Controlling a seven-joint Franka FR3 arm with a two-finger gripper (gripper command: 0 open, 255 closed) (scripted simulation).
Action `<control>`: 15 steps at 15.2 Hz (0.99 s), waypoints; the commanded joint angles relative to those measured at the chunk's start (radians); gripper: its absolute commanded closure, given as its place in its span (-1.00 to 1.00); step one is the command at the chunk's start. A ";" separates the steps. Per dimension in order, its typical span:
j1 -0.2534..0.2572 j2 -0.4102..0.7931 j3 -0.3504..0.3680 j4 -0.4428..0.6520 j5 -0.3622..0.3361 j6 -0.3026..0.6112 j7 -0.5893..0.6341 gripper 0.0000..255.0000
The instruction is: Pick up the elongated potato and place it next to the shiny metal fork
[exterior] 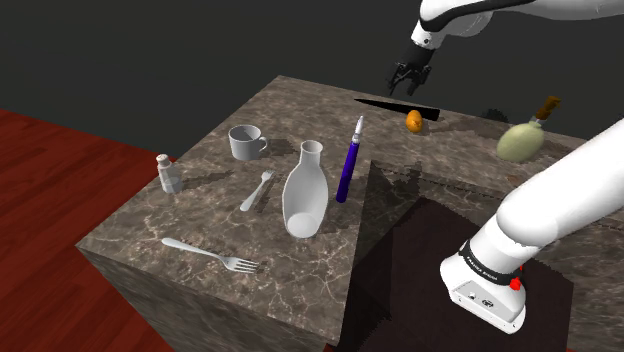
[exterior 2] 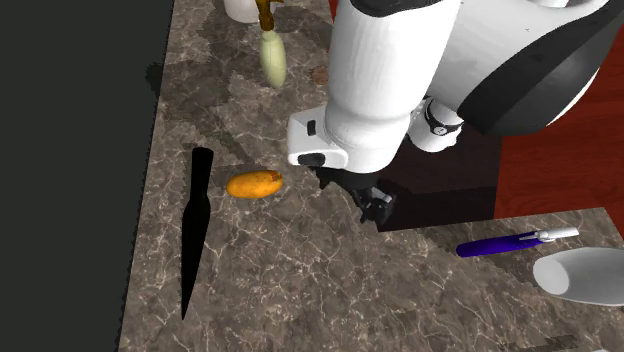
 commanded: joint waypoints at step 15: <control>-0.151 0.441 -0.147 0.281 0.134 0.103 -0.048 -1.00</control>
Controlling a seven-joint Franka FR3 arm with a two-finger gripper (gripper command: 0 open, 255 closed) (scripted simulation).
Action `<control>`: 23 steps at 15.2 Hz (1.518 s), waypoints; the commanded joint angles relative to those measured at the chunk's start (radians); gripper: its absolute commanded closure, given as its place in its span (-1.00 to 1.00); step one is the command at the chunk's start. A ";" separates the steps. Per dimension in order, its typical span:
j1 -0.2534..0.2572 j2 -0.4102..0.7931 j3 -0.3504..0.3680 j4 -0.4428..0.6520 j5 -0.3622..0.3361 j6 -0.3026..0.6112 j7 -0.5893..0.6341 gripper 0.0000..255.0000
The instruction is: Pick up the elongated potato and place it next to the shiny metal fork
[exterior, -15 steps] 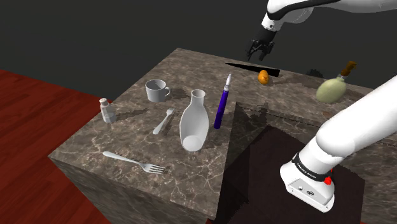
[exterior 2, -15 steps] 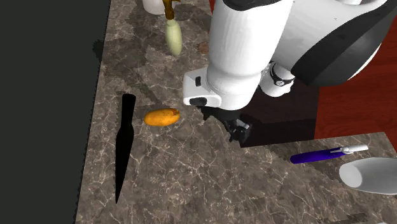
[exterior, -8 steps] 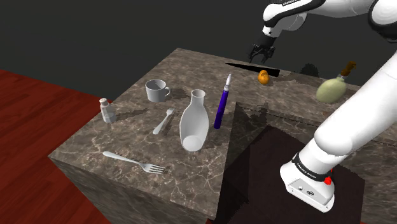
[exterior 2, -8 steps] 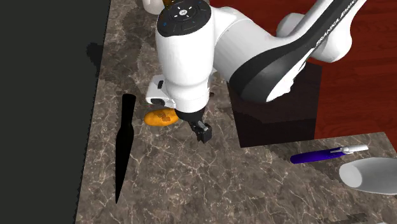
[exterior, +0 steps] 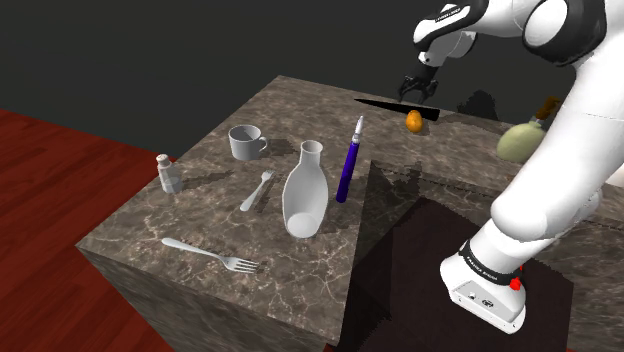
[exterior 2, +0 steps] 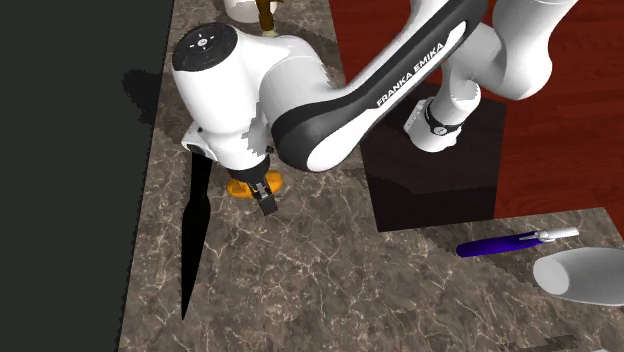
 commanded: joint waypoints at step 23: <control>-0.106 0.244 -0.022 0.121 0.111 0.084 -0.038 1.00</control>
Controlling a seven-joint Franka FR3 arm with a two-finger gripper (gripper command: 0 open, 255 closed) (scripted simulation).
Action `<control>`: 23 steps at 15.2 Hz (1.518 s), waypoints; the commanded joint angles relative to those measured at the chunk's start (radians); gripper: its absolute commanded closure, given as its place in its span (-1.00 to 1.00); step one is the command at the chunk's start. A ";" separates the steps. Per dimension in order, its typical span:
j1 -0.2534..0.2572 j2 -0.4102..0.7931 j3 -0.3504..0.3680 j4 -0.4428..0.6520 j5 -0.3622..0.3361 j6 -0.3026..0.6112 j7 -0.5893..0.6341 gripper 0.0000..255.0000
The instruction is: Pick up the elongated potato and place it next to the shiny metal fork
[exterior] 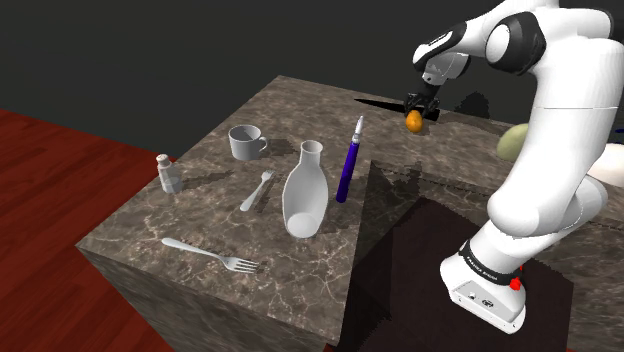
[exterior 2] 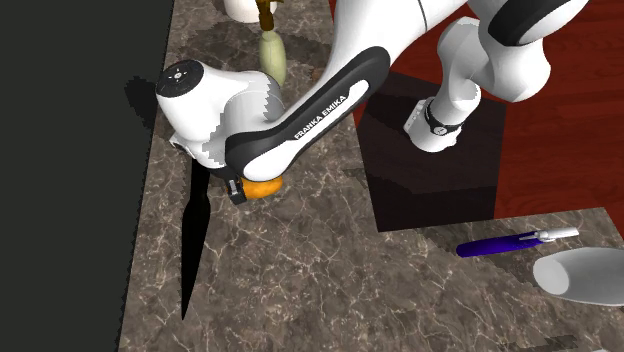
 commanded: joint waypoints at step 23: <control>0.011 -0.076 -0.021 0.083 -0.047 -0.153 0.039 1.00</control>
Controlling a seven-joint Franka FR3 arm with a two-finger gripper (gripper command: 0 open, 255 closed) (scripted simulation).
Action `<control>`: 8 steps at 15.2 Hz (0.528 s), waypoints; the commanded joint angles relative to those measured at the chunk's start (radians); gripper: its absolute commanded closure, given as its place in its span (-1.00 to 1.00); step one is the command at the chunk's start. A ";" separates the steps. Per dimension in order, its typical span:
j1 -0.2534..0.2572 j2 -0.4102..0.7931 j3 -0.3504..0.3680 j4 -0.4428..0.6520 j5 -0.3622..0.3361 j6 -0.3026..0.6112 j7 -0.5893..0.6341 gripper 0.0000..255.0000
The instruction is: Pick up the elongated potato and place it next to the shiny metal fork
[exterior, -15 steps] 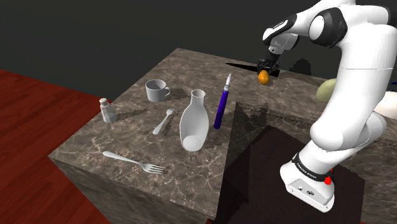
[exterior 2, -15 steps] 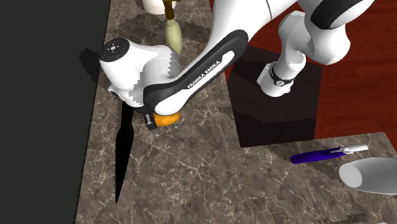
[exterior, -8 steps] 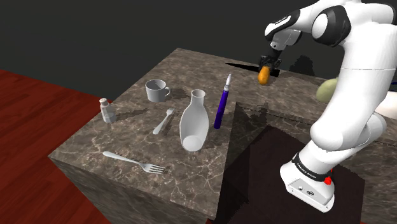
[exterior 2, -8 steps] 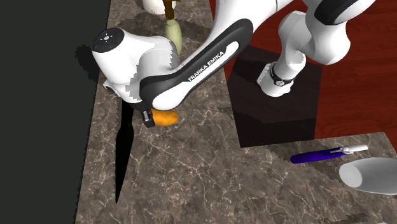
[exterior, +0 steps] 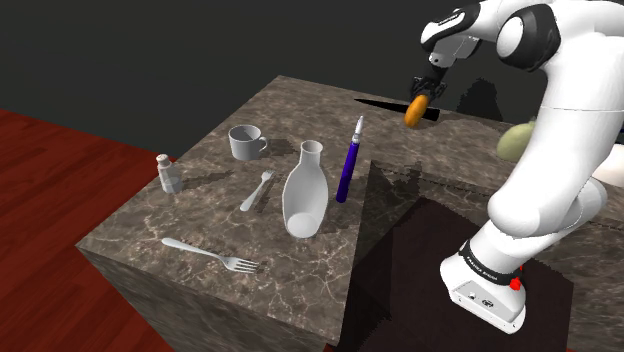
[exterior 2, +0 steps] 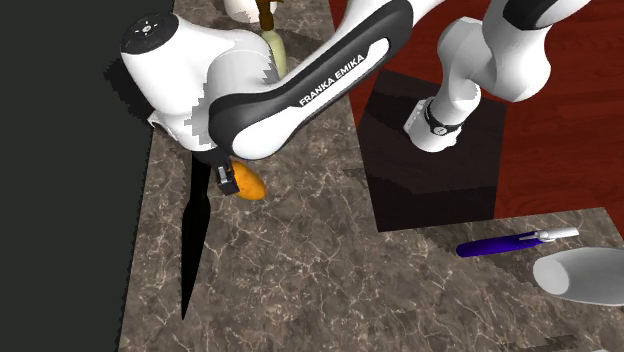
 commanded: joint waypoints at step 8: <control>0.001 -0.034 -0.009 0.075 -0.022 -0.106 0.019 1.00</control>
